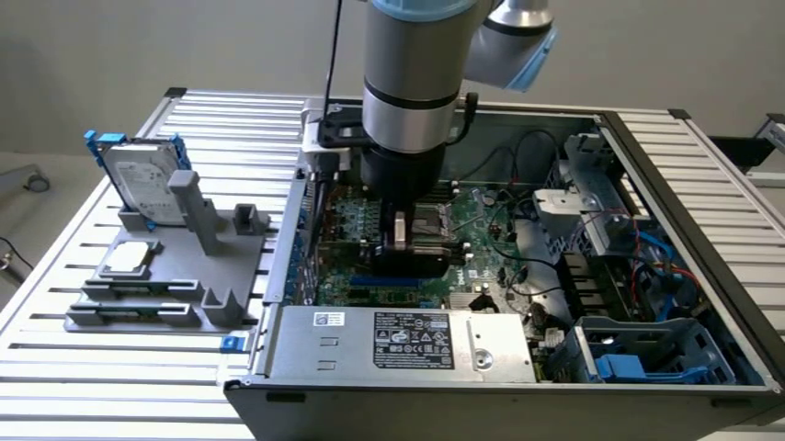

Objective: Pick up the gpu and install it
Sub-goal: 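Insert the gpu into the slot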

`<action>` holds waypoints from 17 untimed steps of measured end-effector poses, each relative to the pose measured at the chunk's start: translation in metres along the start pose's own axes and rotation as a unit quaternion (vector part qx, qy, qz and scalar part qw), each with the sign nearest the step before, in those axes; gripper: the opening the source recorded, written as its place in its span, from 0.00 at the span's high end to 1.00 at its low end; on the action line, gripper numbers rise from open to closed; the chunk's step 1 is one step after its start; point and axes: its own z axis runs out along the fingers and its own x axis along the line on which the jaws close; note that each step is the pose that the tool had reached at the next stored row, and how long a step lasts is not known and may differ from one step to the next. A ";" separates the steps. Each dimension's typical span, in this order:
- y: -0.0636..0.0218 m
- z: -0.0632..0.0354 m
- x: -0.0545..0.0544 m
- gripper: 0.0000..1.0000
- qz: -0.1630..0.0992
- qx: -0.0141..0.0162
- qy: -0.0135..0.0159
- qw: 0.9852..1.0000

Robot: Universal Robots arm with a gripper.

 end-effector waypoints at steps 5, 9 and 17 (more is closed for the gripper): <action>0.0002 0.0008 0.000 0.74 0.001 -0.001 0.000 1.000; 0.0003 0.0016 0.000 0.74 0.002 -0.001 0.000 1.000; 0.0016 0.0036 0.001 0.74 0.012 -0.002 -0.001 1.000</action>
